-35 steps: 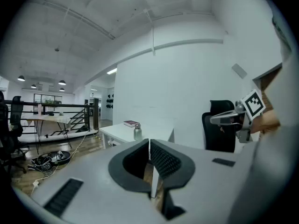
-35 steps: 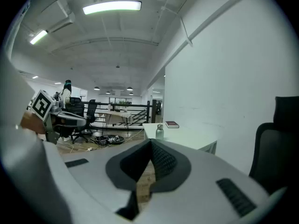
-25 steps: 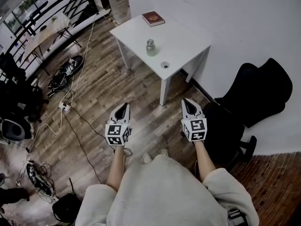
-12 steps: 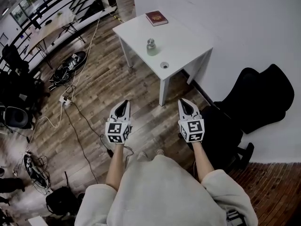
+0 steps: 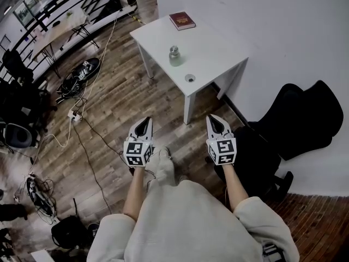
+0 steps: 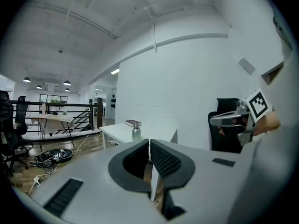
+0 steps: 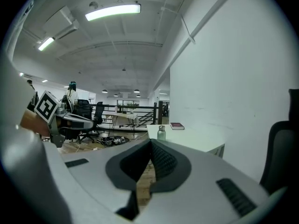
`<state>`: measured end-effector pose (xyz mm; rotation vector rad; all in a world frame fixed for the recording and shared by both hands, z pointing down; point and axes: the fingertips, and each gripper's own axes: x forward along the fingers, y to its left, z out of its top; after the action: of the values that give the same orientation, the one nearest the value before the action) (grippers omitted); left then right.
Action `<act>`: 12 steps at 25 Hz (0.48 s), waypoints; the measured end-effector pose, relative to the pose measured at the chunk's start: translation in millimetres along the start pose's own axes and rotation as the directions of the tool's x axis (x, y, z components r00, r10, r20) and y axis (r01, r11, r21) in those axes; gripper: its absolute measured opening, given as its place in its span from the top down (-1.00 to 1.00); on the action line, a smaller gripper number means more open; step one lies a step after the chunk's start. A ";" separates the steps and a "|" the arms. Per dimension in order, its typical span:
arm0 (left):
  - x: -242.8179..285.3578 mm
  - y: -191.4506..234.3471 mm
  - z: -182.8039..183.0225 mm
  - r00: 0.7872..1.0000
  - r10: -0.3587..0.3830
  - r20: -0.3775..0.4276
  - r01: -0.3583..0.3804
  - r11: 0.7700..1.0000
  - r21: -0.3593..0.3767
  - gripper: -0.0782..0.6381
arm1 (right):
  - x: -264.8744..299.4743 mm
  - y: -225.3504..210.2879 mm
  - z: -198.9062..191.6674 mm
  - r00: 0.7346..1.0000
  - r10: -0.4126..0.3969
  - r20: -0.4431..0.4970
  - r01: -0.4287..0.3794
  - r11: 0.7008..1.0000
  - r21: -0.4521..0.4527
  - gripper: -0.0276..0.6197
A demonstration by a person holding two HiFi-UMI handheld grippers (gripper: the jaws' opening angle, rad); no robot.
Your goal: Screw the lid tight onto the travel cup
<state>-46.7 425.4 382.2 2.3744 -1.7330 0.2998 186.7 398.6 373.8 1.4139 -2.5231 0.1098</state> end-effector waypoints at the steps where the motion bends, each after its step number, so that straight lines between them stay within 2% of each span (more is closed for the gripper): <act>1: 6.8 2.9 -0.5 1.000 -0.003 -0.002 0.003 1.000 -0.001 0.74 | 6.5 -1.9 -0.6 1.000 0.000 -0.002 0.000 1.000 0.001 0.91; 12: 111.4 67.3 18.6 0.998 -0.058 -0.012 0.058 0.998 -0.007 0.74 | 109.8 -36.7 17.0 0.998 -0.064 -0.022 0.064 0.998 0.022 0.91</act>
<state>-76.7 298.2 396.5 2.4083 -1.6542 0.2987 160.0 285.1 382.8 1.4925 -2.4640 0.1416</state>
